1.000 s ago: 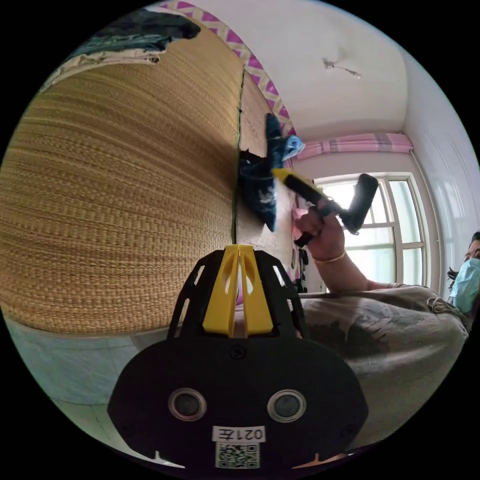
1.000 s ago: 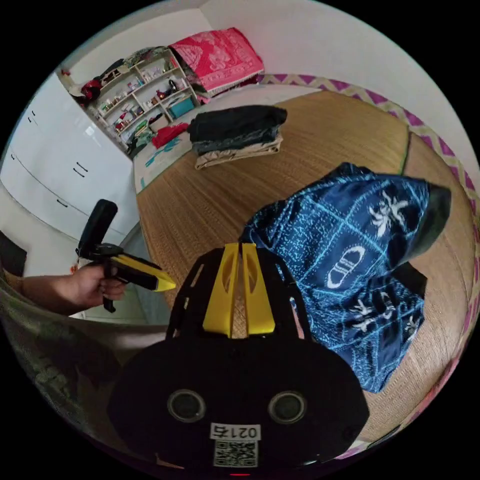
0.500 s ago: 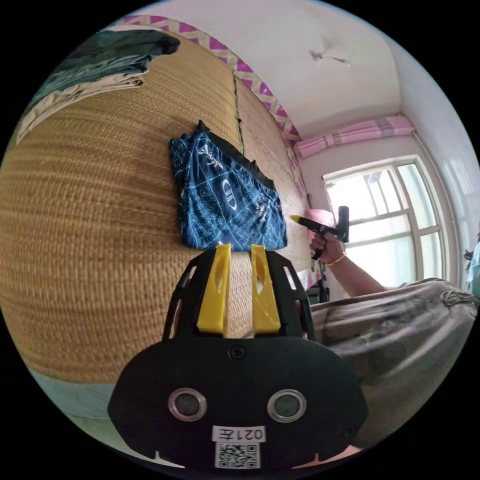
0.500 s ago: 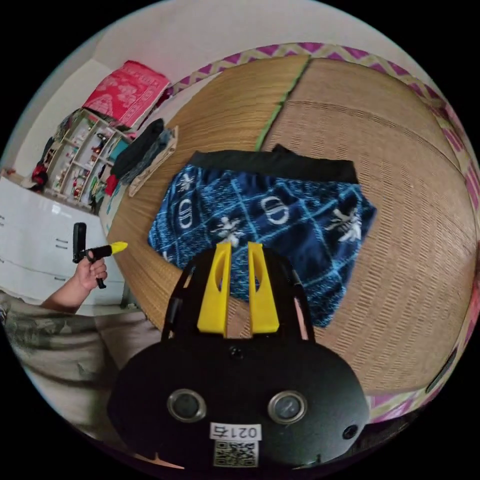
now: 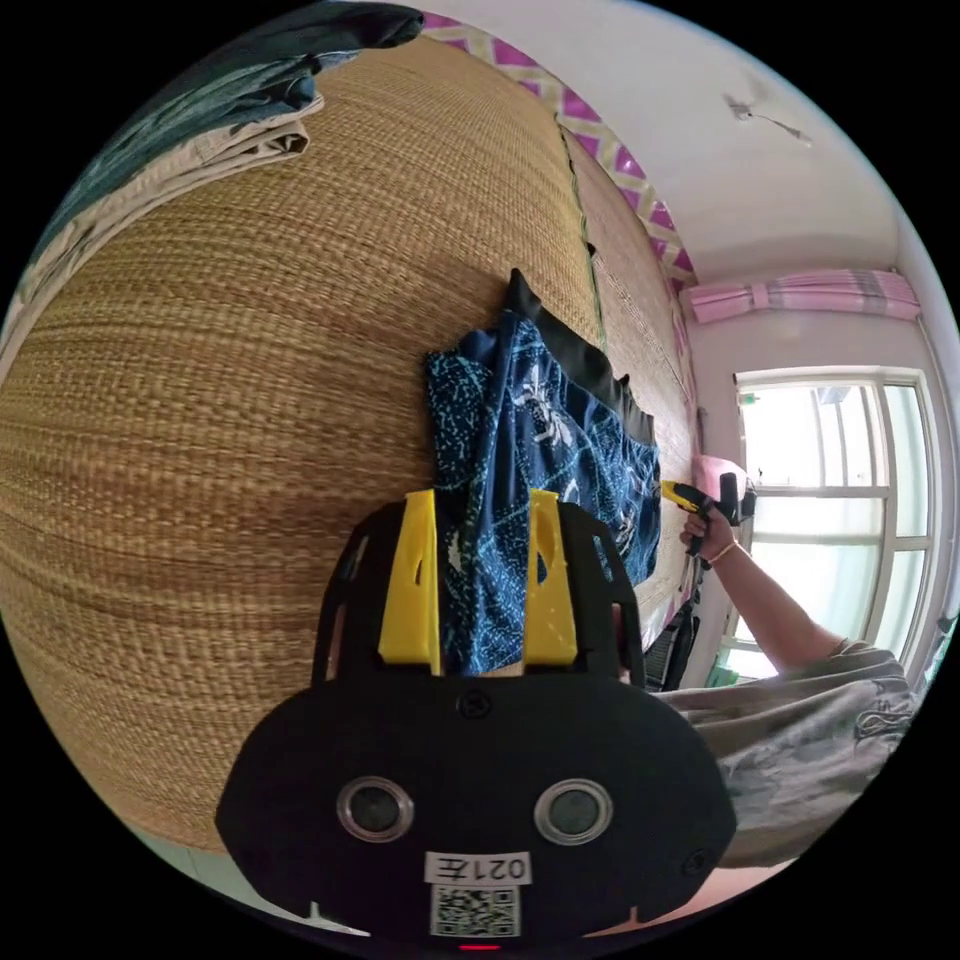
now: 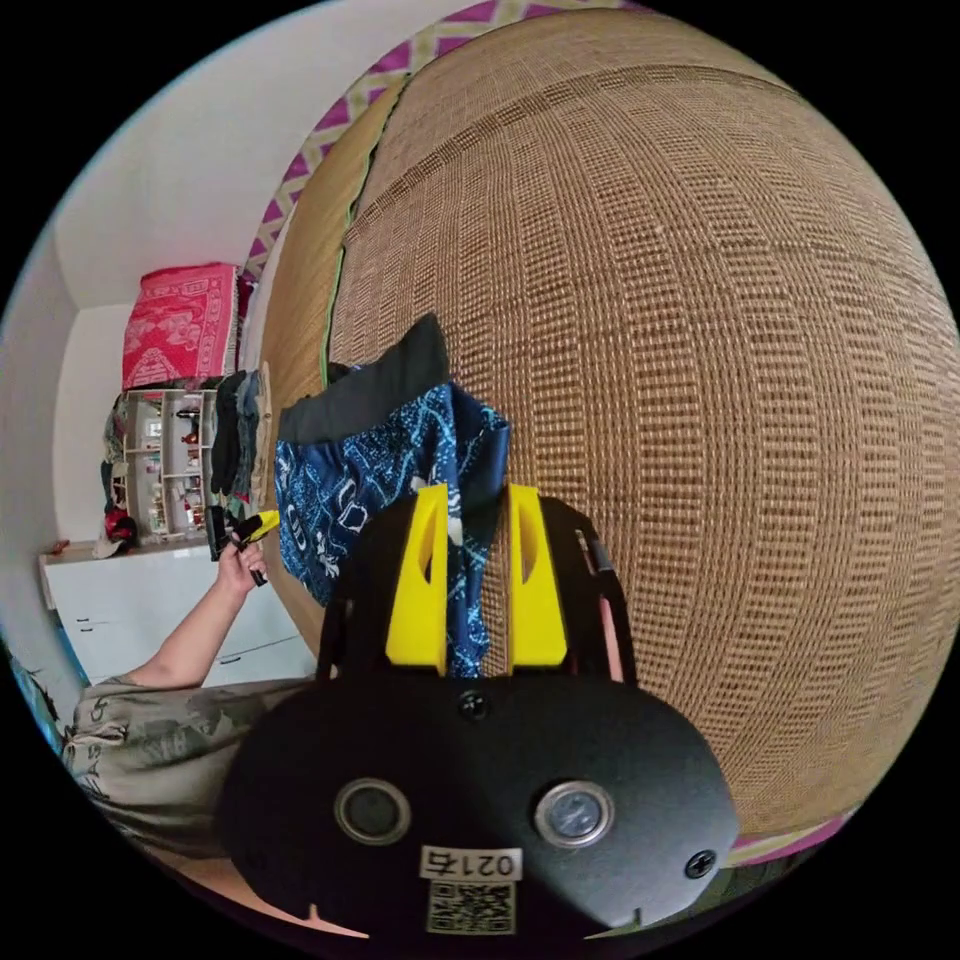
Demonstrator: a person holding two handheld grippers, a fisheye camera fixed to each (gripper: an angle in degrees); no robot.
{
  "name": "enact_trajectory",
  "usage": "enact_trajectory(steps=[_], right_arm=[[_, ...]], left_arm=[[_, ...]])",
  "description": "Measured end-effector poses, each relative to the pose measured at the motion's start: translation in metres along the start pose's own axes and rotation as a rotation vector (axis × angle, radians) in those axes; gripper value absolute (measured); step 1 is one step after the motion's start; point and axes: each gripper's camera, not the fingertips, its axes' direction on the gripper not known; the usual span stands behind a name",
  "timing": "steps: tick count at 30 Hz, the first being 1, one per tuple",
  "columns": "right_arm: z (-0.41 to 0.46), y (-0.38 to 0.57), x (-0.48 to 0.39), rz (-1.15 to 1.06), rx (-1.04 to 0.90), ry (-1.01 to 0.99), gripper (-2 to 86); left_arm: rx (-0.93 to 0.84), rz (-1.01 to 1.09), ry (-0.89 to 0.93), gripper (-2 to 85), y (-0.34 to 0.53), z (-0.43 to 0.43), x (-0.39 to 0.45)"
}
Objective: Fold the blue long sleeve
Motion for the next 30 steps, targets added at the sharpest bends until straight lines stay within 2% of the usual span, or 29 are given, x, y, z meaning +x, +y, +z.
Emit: enact_trajectory(steps=[3, 4, 8, 10, 12, 16, 21, 24, 27, 30], right_arm=[[-0.004, -0.010, 0.024, -0.023, -0.018, -0.218, 11.3], [-0.002, -0.014, 0.032, -0.023, -0.051, -0.274, 11.2], [0.006, -0.030, 0.043, -0.051, -0.103, -0.289, 8.2], [0.016, -0.039, 0.044, -0.058, -0.153, -0.316, 5.9], [0.021, -0.047, 0.044, -0.059, -0.185, -0.295, 4.0], [0.002, -0.063, 0.050, -0.065, -0.170, -0.253, 2.1], [-0.047, -0.103, 0.064, -0.073, -0.066, -0.290, 1.9], [-0.076, -0.143, 0.066, -0.073, -0.015, -0.242, 2.7], [-0.098, -0.182, 0.064, -0.072, 0.020, -0.133, 4.8], [-0.113, -0.205, 0.068, -0.023, 0.049, 0.029, 10.1]], left_arm=[[0.151, -0.089, 0.040, 15.0, -0.003, -0.022, -0.007], [0.148, -0.109, 0.064, 15.3, -0.008, -0.024, -0.010], [0.080, -0.070, 0.053, 13.4, -0.033, -0.019, -0.005], [0.010, -0.035, 0.180, 10.7, -0.052, -0.008, -0.003], [-0.122, -0.062, 0.214, 1.4, -0.065, 0.007, -0.001], [-0.114, -0.015, 0.189, -0.5, -0.092, -0.004, 0.024], [-0.062, 0.059, 0.227, -0.8, -0.153, -0.015, 0.068], [-0.045, 0.113, 0.195, -0.5, -0.205, -0.010, 0.106], [-0.034, 0.104, 0.160, 0.9, -0.248, -0.001, 0.130], [-0.020, 0.055, 0.039, 6.8, -0.270, 0.000, 0.134]])
